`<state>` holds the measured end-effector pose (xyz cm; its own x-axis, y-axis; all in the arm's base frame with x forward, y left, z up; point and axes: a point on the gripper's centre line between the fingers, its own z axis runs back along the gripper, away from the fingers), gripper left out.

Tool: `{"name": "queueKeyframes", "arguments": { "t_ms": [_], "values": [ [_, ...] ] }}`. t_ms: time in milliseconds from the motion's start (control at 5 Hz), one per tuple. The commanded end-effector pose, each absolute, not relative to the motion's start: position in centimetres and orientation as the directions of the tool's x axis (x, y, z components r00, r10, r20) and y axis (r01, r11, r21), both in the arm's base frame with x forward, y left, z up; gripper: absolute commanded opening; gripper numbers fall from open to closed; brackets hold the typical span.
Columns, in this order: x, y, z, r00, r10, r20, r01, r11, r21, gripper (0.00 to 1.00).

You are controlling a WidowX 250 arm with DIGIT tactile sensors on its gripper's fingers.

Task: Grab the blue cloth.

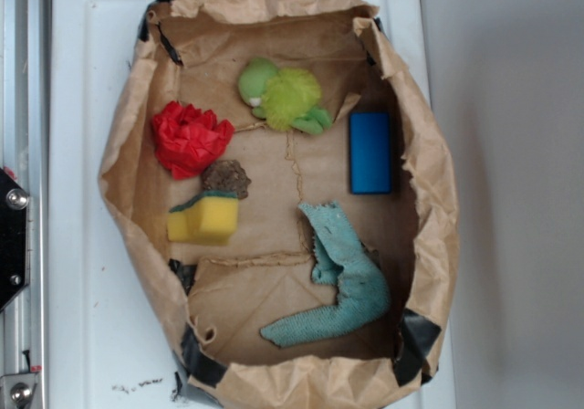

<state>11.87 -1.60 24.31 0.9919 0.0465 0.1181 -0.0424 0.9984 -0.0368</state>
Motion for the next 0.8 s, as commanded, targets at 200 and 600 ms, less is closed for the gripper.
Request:
{"name": "queueKeyframes", "arguments": {
  "t_ms": [200,600],
  "values": [
    [15.3,-2.0,24.1,0.985,0.08,0.151,-0.075,0.996,-0.039,1.0],
    [21.5,-1.7,21.9,0.969,0.045,0.242,-0.041,0.999,-0.018,1.0]
  ]
}}
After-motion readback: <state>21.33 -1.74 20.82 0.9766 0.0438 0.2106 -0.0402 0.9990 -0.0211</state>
